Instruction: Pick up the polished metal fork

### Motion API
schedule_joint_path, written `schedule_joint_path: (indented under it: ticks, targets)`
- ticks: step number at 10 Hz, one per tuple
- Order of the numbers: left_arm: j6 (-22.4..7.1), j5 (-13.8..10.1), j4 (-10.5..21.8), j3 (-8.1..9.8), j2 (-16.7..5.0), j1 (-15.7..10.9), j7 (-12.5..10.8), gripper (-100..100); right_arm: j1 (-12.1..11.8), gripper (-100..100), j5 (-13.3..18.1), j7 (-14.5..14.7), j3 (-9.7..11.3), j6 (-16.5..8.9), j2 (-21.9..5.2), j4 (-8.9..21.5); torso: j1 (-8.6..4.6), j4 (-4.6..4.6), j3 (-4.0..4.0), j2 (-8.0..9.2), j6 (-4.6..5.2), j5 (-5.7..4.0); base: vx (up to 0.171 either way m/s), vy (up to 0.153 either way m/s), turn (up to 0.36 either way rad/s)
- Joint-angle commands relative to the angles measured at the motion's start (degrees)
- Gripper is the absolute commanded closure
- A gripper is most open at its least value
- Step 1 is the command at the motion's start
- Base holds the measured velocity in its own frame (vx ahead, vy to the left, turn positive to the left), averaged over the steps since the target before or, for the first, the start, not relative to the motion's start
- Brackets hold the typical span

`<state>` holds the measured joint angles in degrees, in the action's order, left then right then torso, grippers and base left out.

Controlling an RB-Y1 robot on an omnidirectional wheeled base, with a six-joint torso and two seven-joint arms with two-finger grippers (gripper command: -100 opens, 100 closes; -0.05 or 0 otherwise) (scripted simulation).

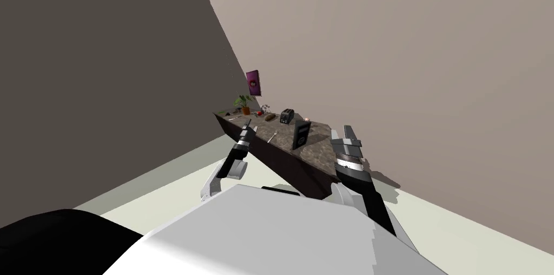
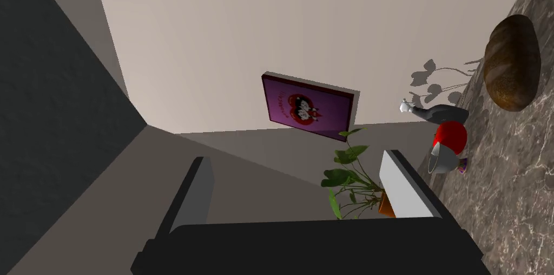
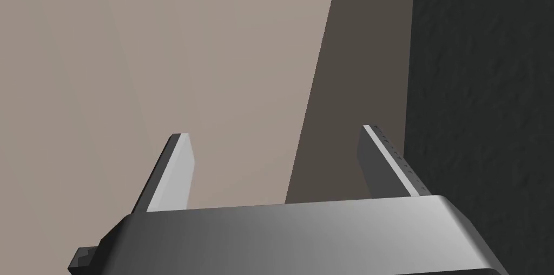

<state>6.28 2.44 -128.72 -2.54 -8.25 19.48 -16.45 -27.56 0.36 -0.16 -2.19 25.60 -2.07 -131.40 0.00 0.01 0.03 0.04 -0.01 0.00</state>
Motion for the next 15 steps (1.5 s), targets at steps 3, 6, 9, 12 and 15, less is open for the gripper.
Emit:
schedule_joint_path:
  ticks: [3,6,9,12,15]
  targets:
    - [-5.4,-1.8,2.7,-0.35,-1.0,-3.8,-5.8,-100,0.0,0,0.0,0.0,0.0,0.0,0.0,0.0,-0.01,0.00,-0.01,-0.01,0.00,0.00,-0.015,-0.006,-0.069]
    - [-9.5,-2.7,4.1,-0.53,-1.3,-5.7,-10.2,-100,0.0,0,0.0,0.0,0.0,0.0,0.0,0.0,-0.01,0.00,-0.01,-0.01,0.02,0.00,-0.011,-0.002,-0.067]
    - [-14.6,-4.5,7.0,-0.92,-1.9,-9.7,-15.0,-100,0.0,0,0.0,0.0,0.0,0.0,0.0,0.0,0.01,-0.01,-0.01,-0.02,-0.01,0.00,-0.010,-0.002,-0.084]
    - [-19.0,-5.5,8.6,-1.12,-2.1,-11.7,-19.9,-100,0.0,0,0.0,0.0,0.0,0.0,0.0,0.0,0.01,-0.01,-0.02,-0.04,0.00,0.00,-0.006,0.000,-0.055]
    - [-22.9,-6.4,10.3,-1.31,-2.3,-13.7,-23.8,-100,0.0,0,0.0,0.0,0.0,0.0,0.0,0.0,0.00,-0.01,-0.03,-0.05,0.01,0.00,-0.001,0.001,-0.055]
